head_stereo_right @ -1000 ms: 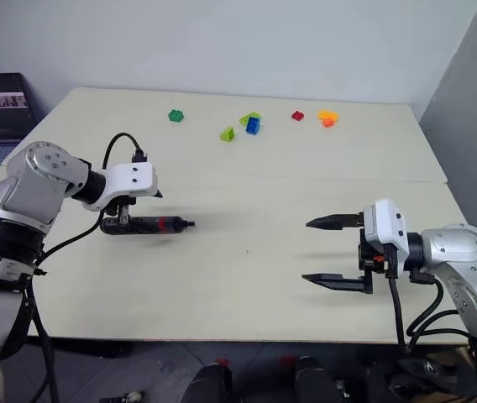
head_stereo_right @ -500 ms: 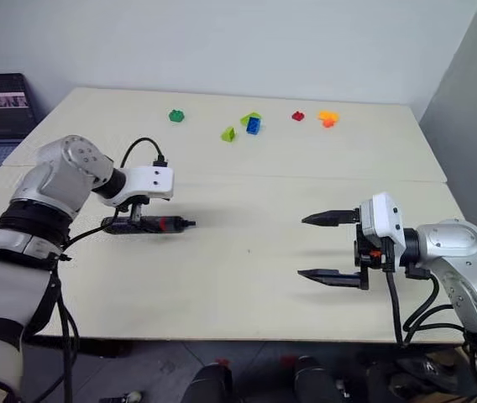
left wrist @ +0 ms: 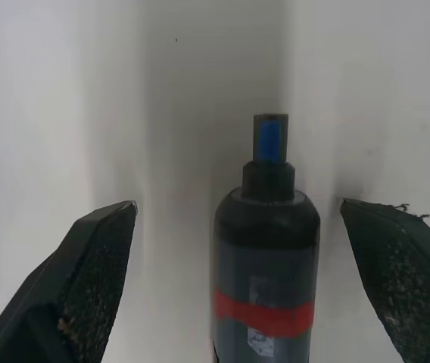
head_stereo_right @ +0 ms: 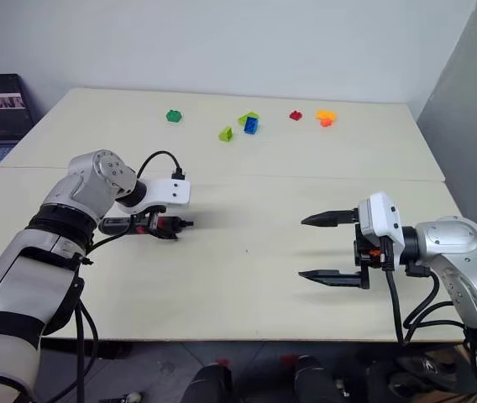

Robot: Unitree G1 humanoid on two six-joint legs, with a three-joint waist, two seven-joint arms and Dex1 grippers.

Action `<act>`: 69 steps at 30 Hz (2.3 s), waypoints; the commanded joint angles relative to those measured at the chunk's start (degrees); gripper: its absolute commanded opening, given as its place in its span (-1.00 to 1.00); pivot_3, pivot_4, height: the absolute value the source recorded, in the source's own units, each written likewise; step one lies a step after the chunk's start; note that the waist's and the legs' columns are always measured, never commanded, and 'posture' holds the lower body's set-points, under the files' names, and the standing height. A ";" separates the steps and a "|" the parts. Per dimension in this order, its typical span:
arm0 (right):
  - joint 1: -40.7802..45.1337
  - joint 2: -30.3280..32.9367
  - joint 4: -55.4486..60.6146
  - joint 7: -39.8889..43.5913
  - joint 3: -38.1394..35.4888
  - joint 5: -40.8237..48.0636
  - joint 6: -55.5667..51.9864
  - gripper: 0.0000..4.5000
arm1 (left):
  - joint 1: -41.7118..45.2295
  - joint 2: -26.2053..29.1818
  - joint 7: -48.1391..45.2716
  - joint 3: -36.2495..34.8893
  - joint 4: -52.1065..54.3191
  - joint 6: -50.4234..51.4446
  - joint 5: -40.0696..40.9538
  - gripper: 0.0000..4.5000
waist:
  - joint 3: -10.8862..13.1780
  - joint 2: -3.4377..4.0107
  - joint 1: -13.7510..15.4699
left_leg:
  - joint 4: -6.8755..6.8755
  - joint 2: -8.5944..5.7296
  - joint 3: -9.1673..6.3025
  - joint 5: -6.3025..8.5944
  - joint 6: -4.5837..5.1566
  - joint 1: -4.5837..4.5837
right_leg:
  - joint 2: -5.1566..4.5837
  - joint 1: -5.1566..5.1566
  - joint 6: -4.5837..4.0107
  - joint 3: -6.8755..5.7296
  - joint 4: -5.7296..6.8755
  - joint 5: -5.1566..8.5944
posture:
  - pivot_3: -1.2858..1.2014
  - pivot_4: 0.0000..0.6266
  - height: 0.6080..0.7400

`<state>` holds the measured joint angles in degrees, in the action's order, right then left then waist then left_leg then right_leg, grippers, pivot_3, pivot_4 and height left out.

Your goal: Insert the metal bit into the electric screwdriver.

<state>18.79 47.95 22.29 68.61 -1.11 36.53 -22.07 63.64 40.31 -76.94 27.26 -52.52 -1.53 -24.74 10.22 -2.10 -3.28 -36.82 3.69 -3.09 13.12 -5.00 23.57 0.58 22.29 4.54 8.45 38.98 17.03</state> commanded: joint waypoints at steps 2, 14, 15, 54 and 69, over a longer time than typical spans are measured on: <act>-0.13 0.76 1.54 0.25 -1.16 -0.21 0.26 1.00 | 1.63 0.63 -0.49 -0.38 -0.20 -0.34 -0.67 1.00 | 0.00 0.00 0.00 | 0.00 0.00 0.00 0.00 0.00 0.00 | 0.00 0.00 0.00 0.00 0.00 0.00 | 0.03 -0.52 1.00; 0.08 0.65 0.73 1.07 -0.94 -0.97 0.72 1.00 | 1.25 1.20 -1.10 -0.05 -1.52 0.02 -1.60 0.34 | 0.00 0.00 0.00 | -0.01 0.00 -0.01 0.00 0.00 0.00 | 0.00 0.00 0.00 -0.01 0.02 0.00 | 0.03 -0.52 1.00; 0.07 0.62 0.65 1.15 -0.96 -1.06 0.74 1.00 | 1.35 1.28 -1.06 -0.01 -1.78 -0.09 -1.75 0.20 | 0.00 0.00 0.01 | -0.02 0.00 -0.01 0.00 0.00 0.00 | 0.00 0.00 0.00 -0.01 0.02 0.00 | 0.03 -0.52 1.00; 2.81 -4.25 5.47 -15.66 -6.44 3.79 -8.99 1.00 | -19.85 -23.18 27.33 -33.80 45.76 28.14 38.66 -0.26 | 0.05 0.08 0.09 | -0.19 -0.01 -0.29 -0.03 0.02 0.16 | 0.00 0.02 0.01 -0.20 0.14 -0.08 | 0.03 -0.52 1.00; 5.20 -5.17 6.51 -18.16 -4.61 2.90 -10.87 1.00 | -34.35 -22.11 30.26 -32.52 58.33 29.72 45.69 -0.26 | 0.04 0.08 0.43 | -0.19 -0.02 -0.28 -0.03 0.02 0.16 | -0.01 -0.02 0.03 -0.21 0.04 -0.09 | 0.03 -0.52 1.00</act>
<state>23.46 42.49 27.26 50.04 -5.36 39.42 -33.97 29.72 17.79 -46.81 -5.17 1.97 28.22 18.63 10.26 -2.02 -2.86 -37.00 3.67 -3.37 13.09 -4.98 23.73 0.57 22.27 4.57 8.24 39.01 16.94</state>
